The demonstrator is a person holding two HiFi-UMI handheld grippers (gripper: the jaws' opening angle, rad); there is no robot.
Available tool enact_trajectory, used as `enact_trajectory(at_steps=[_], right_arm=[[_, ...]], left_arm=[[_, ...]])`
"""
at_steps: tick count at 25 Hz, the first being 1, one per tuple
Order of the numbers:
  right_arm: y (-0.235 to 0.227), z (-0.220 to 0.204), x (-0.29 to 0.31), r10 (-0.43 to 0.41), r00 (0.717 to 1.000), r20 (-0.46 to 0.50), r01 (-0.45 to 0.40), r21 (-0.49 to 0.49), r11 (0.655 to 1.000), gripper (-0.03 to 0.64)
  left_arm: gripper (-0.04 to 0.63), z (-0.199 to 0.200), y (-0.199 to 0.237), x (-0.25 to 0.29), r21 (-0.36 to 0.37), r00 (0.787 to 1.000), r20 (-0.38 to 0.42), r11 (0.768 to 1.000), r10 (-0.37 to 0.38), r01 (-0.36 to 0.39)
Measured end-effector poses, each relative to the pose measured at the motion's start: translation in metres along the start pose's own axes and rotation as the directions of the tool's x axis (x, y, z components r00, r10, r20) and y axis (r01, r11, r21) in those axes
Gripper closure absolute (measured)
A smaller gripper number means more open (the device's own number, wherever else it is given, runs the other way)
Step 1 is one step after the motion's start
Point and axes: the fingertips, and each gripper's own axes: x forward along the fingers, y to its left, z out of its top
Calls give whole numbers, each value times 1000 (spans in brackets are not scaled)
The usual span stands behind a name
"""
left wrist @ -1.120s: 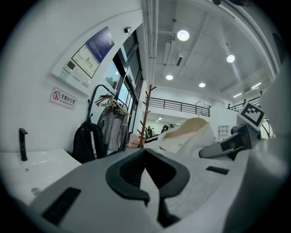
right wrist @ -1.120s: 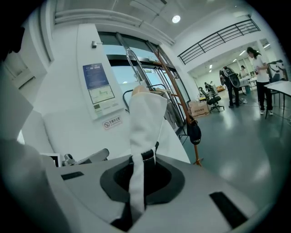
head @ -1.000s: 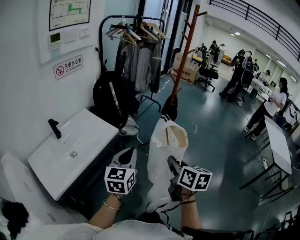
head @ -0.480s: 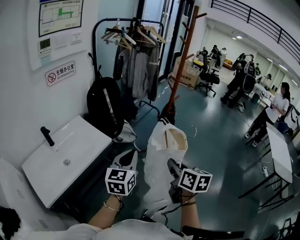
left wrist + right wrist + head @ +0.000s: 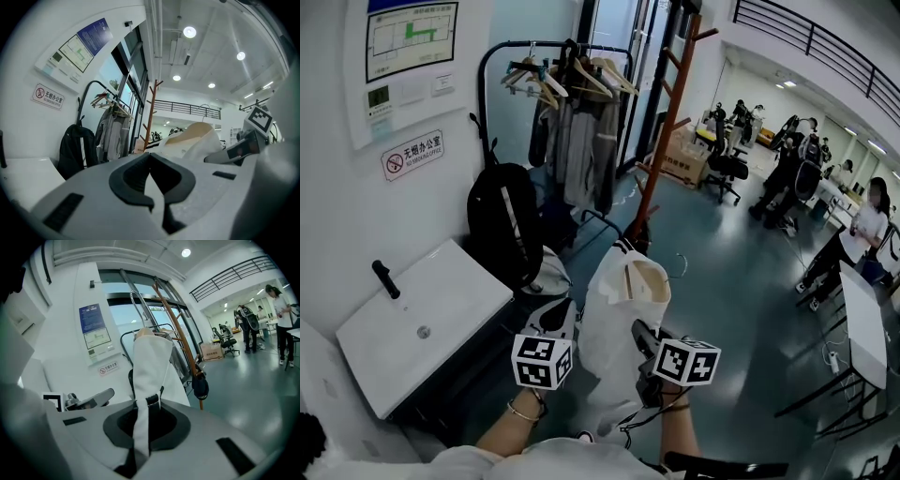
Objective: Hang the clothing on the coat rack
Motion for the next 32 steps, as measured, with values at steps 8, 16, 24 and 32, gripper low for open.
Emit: enact_trajectory(at_steps=[8, 16, 24, 32], right_arm=[[-36, 21, 18, -4, 1000, -20, 4, -15, 1000, 588], [-71, 32, 23, 20, 998, -61, -21, -25, 999, 588], [-88, 38, 31, 56, 996, -72, -56, -9, 998, 588], [-95, 37, 33, 63, 996, -66, -62, 4, 998, 588]], left_arm=[[586, 6, -9, 39, 9, 999, 6, 999, 34, -34], [588, 5, -34, 72, 16, 999, 5, 999, 50, -50], [588, 3, -36, 73, 46, 995, -19, 994, 101, -100], [588, 0, -30, 72, 48, 992, -28, 991, 124, -123]])
